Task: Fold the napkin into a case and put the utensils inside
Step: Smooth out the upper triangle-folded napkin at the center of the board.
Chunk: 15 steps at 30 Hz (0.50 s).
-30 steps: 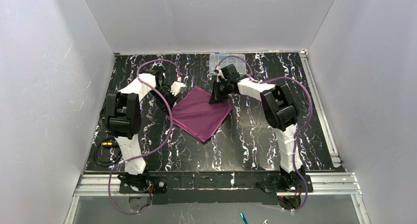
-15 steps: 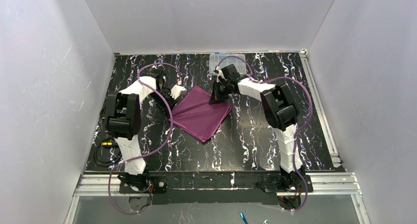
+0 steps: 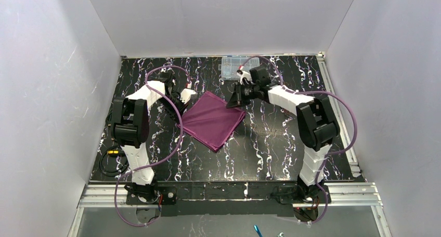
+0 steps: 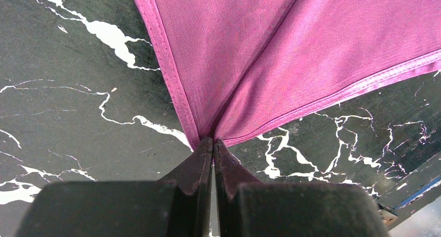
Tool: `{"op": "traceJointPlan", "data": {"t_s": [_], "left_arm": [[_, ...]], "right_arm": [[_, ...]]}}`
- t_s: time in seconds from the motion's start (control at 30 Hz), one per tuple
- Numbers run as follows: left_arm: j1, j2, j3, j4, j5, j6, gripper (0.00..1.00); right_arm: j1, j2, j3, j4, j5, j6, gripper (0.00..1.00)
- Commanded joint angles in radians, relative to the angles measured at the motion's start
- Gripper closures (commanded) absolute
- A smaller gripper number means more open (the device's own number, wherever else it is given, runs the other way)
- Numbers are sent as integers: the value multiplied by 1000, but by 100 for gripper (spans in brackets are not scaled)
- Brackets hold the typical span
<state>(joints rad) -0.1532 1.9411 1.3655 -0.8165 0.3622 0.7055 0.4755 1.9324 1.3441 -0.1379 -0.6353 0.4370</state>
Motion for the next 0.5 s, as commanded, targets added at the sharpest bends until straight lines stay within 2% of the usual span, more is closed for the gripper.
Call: {"op": "traceJointPlan", "data": {"t_s": [0.0,0.17,0.47], "left_arm": [[-6,-16,-12,-15,20,-2,100],[-6,-18,-23,-15,16,1,100],[-9,-1,-19,-13,18,-7,100]], "right_arm": [[-51,-50,-122,27,22,-11,90],[-95,-52,-209,83,37,11,98],[-147,15,-212,130,-12,49,99]]}}
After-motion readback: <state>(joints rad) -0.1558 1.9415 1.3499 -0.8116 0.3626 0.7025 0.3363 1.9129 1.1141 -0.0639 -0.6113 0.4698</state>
